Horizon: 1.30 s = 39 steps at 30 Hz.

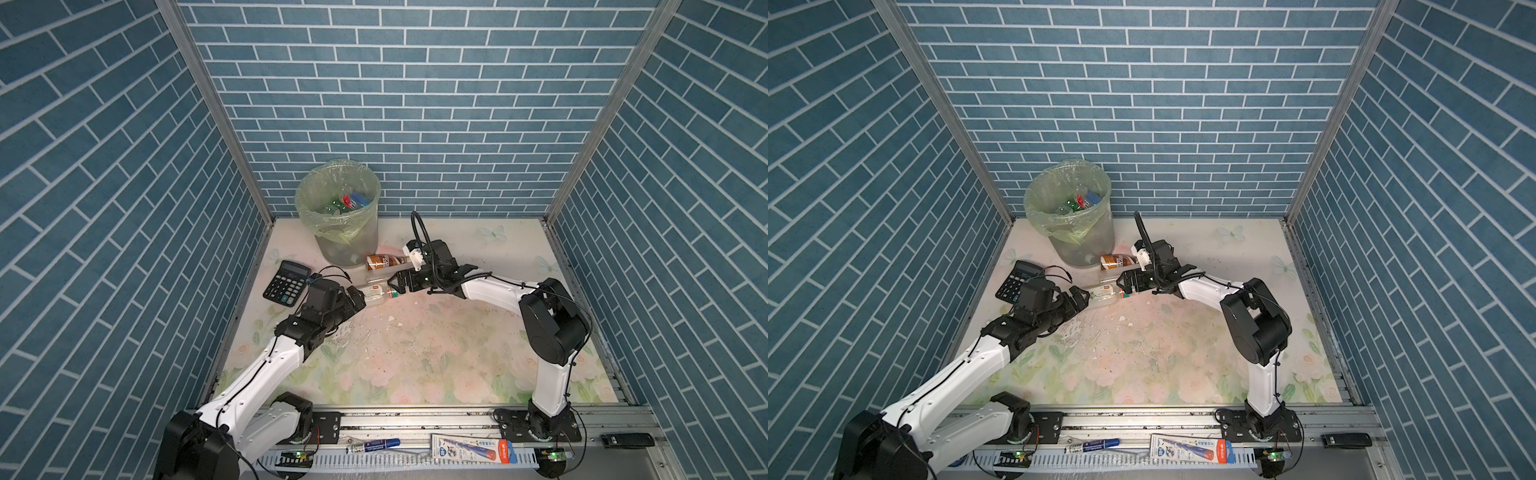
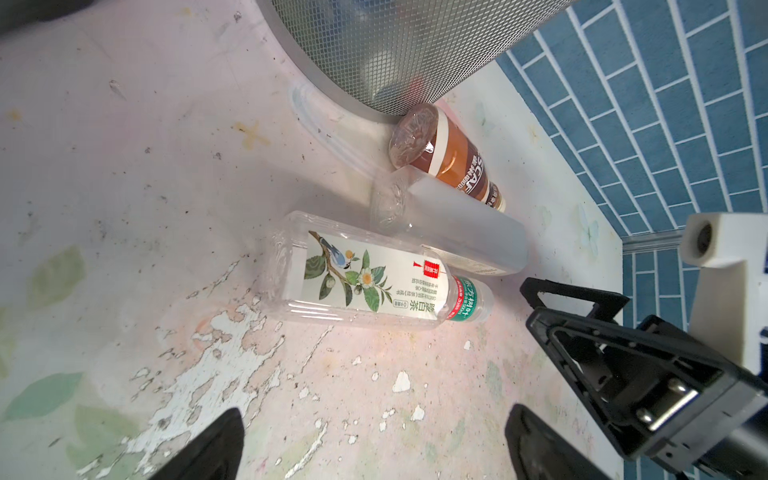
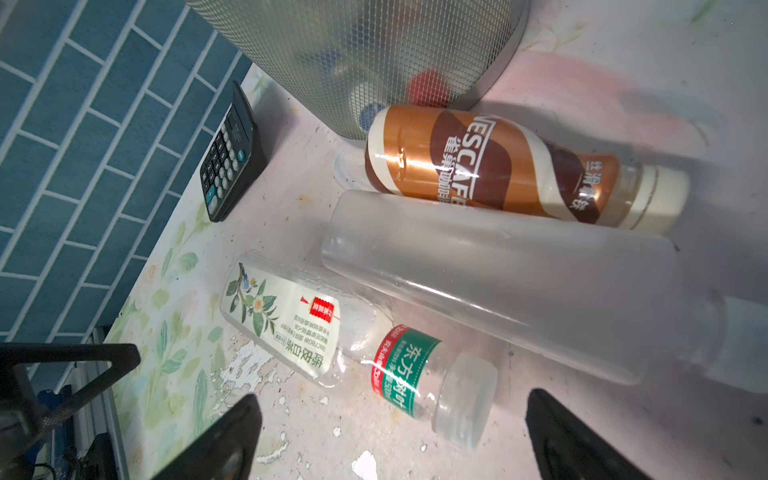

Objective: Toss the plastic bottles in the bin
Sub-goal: 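Lower the left arm back while right gripper moves to the green-capped tea bottle, then lower the right gripper onto the tea bottle's neck and close it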

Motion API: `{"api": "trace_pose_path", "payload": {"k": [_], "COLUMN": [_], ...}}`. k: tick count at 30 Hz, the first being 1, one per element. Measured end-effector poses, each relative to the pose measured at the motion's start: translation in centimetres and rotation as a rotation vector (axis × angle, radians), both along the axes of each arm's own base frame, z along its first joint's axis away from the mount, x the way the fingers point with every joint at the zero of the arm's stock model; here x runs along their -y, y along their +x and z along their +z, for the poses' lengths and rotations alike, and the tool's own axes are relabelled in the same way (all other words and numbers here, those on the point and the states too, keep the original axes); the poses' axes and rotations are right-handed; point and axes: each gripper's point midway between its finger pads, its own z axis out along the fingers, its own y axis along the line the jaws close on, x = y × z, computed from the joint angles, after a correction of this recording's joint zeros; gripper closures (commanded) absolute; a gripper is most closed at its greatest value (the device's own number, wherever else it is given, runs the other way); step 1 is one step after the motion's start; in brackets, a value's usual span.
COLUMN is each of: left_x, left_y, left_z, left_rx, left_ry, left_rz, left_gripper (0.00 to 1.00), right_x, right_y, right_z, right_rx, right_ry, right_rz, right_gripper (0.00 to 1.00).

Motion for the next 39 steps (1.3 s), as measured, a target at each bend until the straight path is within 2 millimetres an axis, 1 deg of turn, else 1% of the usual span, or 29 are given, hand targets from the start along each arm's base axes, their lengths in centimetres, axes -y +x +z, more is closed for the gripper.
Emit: {"api": "trace_pose_path", "payload": {"k": [3,7,14,24,29,33,39], "left_x": [0.1,0.1,-0.4,-2.6,-3.4,-4.0,-3.9], "left_y": [0.0,0.1,0.5,0.9,1.1,1.2,1.1], "left_z": [-0.4,-0.9,-1.0,-1.3,-1.3,-1.3,-1.4], "left_rx": [-0.016,-0.033,-0.044,-0.065,-0.069,-0.074,-0.081], "left_ry": [0.002,0.01,0.01,0.004,0.0,-0.01,-0.026], "left_rz": [-0.005,-0.006,0.008,0.056,0.072,0.082,0.073], "left_gripper": [0.01,0.01,0.01,0.01,0.01,0.01,0.01], "right_x": [-0.4,-0.8,-2.2,-4.2,-3.9,-3.3,-3.1], "right_y": [0.1,-0.4,-1.9,-4.7,-5.4,-5.2,-4.9], "right_z": [-1.0,-2.2,-2.0,-1.7,-1.3,-0.4,-0.9], "right_rx": [-0.023,-0.048,-0.054,-0.076,-0.051,0.016,0.06], "right_ry": [0.001,-0.004,0.008,0.023,-0.004,-0.039,-0.08], "right_rz": [0.009,0.026,0.072,0.136,0.169,0.189,0.213], "right_gripper": [0.01,0.01,0.01,0.01,0.01,0.01,0.01]}}
